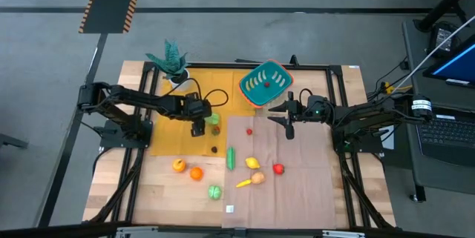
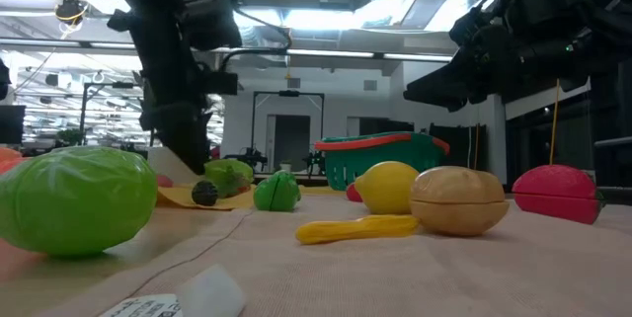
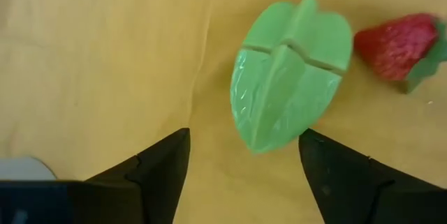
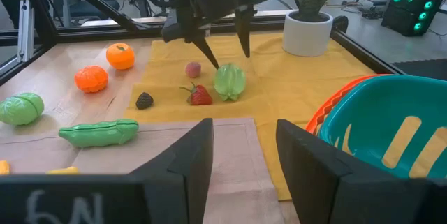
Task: Pick and placing Produce into tupperware
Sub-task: Put the starfruit into the basket
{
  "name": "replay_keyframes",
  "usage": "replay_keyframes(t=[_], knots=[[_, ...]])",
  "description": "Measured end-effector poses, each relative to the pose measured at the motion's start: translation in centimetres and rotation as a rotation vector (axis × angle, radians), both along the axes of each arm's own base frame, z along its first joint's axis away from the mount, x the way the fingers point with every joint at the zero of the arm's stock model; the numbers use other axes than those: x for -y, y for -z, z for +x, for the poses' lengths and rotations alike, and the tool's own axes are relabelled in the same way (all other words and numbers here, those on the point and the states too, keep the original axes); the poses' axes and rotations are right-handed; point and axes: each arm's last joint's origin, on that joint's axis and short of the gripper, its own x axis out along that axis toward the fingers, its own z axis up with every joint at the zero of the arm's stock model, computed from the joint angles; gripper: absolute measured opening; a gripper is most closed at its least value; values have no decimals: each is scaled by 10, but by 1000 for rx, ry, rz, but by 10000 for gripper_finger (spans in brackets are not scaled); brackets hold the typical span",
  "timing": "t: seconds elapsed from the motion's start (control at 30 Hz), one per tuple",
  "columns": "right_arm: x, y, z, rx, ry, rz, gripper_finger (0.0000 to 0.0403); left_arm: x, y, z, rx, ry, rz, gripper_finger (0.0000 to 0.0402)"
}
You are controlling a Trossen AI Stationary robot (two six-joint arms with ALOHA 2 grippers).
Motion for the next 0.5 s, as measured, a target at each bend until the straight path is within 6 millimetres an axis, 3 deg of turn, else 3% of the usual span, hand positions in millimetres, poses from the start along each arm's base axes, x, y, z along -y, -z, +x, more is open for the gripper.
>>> replay_keyframes(t=[0.5], knots=[[0,0,0,0,0,0,158,5,-1,3,12,64,-68,258]])
